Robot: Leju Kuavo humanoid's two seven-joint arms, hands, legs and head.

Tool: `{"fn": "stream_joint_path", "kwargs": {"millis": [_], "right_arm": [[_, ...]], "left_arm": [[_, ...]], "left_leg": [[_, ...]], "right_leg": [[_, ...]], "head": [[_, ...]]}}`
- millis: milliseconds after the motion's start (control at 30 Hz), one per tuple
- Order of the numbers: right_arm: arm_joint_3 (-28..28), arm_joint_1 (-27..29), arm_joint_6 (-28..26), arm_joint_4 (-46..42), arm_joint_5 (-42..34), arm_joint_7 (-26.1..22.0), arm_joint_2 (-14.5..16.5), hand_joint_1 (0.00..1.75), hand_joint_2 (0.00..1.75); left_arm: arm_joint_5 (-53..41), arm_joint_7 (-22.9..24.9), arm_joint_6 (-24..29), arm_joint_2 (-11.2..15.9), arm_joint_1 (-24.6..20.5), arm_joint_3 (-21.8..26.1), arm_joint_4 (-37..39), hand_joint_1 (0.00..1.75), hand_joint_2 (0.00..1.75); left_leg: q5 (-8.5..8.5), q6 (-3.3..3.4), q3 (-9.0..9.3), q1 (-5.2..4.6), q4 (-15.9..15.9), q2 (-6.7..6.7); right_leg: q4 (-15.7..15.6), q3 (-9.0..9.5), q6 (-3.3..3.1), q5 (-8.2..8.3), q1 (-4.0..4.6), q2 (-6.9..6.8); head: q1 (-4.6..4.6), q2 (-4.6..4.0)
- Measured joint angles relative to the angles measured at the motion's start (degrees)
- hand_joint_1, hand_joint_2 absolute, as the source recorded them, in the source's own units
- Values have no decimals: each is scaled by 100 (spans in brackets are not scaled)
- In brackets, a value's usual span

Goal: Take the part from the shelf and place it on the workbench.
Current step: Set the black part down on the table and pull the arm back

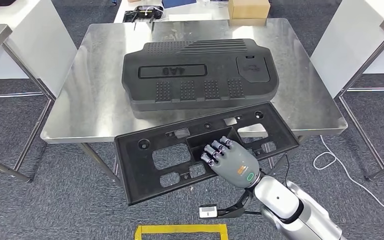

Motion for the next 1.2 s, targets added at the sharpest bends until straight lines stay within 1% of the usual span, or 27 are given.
{"fn": "stream_joint_path", "kwargs": {"millis": [33, 100, 133, 167, 233, 300, 333, 367, 433, 467, 500, 533, 600, 633, 700, 733, 800, 833, 867, 933, 967, 1000, 1033, 1100, 1133, 1167, 1200], "right_arm": [[13, 0, 0, 10, -1, 0, 10, 166, 175], [30, -4, -2, 26, -4, 3, 31, 166, 175], [33, -9, -5, 32, -9, 6, 40, 166, 175], [36, -14, -10, 39, -19, 12, 46, 166, 175], [40, -21, -21, 50, -37, 23, 55, 166, 175], [41, -22, -31, 54, -40, 29, 67, 166, 175], [40, -27, -43, 55, -39, 31, 71, 166, 175], [38, -29, -57, 56, -38, 34, 75, 166, 175], [38, -20, -81, 67, -36, 40, 76, 166, 175], [39, -9, -87, 75, -33, 42, 76, 166, 175], [41, 1, -96, 84, -30, 44, 77, 166, 175], [41, 7, -110, 91, -22, 49, 78, 166, 175], [37, 8, -150, 98, -1, 65, 81, 166, 175], [34, 5, -171, 99, 8, 74, 86, 166, 175], [31, 7, -199, 102, 22, 85, 95, 166, 175], [30, 9, -207, 103, 28, 89, 98, 166, 175], [25, 11, -210, 104, 38, 91, 101, 166, 175], [23, 9, -212, 103, 39, 92, 103, 166, 175], [21, 8, -213, 104, 39, 93, 108, 166, 175], [25, 7, -214, 110, 43, 95, 121, 166, 175], [28, 8, -214, 117, 51, 96, 129, 166, 175], [31, 9, -215, 126, 61, 96, 137, 166, 175], [32, 9, -215, 136, 73, 99, 143, 166, 175], [29, 8, -216, 149, 85, 108, 151, 166, 175], [25, 2, -219, 153, 87, 113, 152, 166, 175], [20, -5, -222, 155, 87, 117, 154, 166, 175], [16, -11, -226, 157, 88, 120, 155, 166, 175]], "left_arm": [[1, -3, -4, 1, 0, 1, -1, 0, 175], [-3, -11, -11, 3, 3, 2, -1, 0, 175], [-4, -23, -16, 3, 2, 2, -1, 0, 175], [-6, -37, -20, 3, -1, 1, -1, 0, 175], [-7, -58, -25, 2, -8, 1, -1, 0, 175], [-7, -65, -25, 1, -7, 1, -2, 0, 175], [-7, -69, -25, 1, -6, 2, -3, 0, 175], [-7, -71, -24, 2, -6, 2, -5, 0, 175], [-10, -73, -21, 3, -10, 2, -8, 0, 175], [-12, -73, -19, 3, -10, 2, -9, 0, 175], [-13, -72, -16, 3, -9, 2, -10, 0, 175], [-14, -72, -14, 2, -8, 2, -9, 0, 175], [-17, -72, -10, -4, -5, 2, -8, 0, 175], [-19, -72, -9, -8, -5, 2, -8, 0, 175], [-23, -73, -9, -13, -5, 2, -9, 0, 175], [-23, -73, -9, -13, -6, 2, -10, 0, 175], [-23, -73, -9, -12, -8, 2, -11, 0, 175], [-23, -73, -9, -11, -8, 2, -11, 0, 175], [-23, -73, -9, -11, -8, 2, -12, 0, 175], [-23, -73, -9, -12, -5, 2, -11, 0, 175], [-23, -73, -9, -13, -2, 2, -11, 0, 175], [-23, -72, -9, -14, 2, 2, -10, 0, 175], [-23, -70, -8, -12, 6, 2, -10, 0, 175], [-23, -66, -1, -3, 11, 2, -10, 0, 175], [-23, -63, 2, -2, 11, 2, -9, 0, 175], [-23, -61, 4, -3, 5, 2, -7, 0, 175], [-23, -59, 4, -6, 2, 2, -4, 0, 175]], "left_leg": [[178, 21, 44, -2, -175, 0], [611, 61, 347, -10, -905, -5], [715, 66, 488, -18, -1221, -10], [752, 66, 577, -31, -1422, -16], [694, 78, 611, -66, -1518, -27], [689, 133, 644, -66, -1559, -34], [685, 167, 669, -60, -1585, -35], [677, 199, 691, -54, -1604, -35], [644, 249, 704, -68, -1608, -35], [627, 260, 712, -72, -1608, -35], [607, 266, 728, -74, -1608, -36], [586, 262, 755, -73, -1608, -37], [533, 232, 826, -78, -1607, -42], [501, 205, 855, -91, -1604, -45], [452, 150, 888, -120, -1607, -44], [437, 124, 903, -123, -1619, -39], [396, 70, 915, -104, -1587, -22], [332, 47, 873, -96, -1463, -14], [227, 30, 765, -90, -1216, -9], [-23, 9, 378, -84, -491, -7], [-78, -3, 180, -79, -189, -7], [-35, -15, 54, -71, -60, -6], [113, -25, 31, -57, -142, -5], [543, -44, 252, -20, -761, -4], [654, -49, 420, -15, -1096, -10], [687, -32, 541, -17, -1315, -16], [646, -6, 608, -27, -1425, -25]], "right_leg": [[1, 40, -10, -26, 11, 11], [6, 124, 13, -96, 28, 34], [13, 147, 43, -130, 43, 44], [12, 154, 76, -152, 53, 49], [-12, 150, 135, -169, 51, 54], [28, 119, 184, -217, 32, 38], [180, 37, 193, -280, 31, 29], [459, -126, 191, -374, 31, 19], [1235, -619, 179, -572, 33, 15], [1524, -840, 194, -609, 30, 15], [1618, -967, 230, -563, 25, 14], [1480, -970, 283, -428, 18, 11], [726, -700, 381, -26, 5, -20], [369, -539, 381, 121, 11, -36], [23, -369, 301, 222, 39, -53], [17, -352, 247, 209, 56, -42], [-18, -293, 160, 197, 24, -31], [-39, -242, 112, 182, 3, -28], [-59, -182, 66, 162, -18, -28], [-61, -87, -8, 97, -6, -32], [-61, -44, -28, 63, 0, -30], [-61, 1, -32, 26, 2, -24], [-60, 55, -21, -19, -2, -14], [-54, 167, 36, -120, -17, 6], [-42, 200, 78, -179, -6, 15], [-44, 215, 121, -222, 6, 20], [-47, 230, 161, -248, 19, 25]], "head": [[-2, 0], [-3, 0], [-5, 0], [-5, 0], [-3, 0], [6, 0], [11, 0], [16, 0], [20, 0], [19, 0], [20, 0], [20, 0], [25, 0], [25, 0], [21, 0], [19, 0], [14, 0], [7, 0], [-2, 0], [-9, 0], [-8, 0], [-8, 0], [-10, 0], [-11, 0], [-20, 0], [-30, 0], [-32, 0]]}}
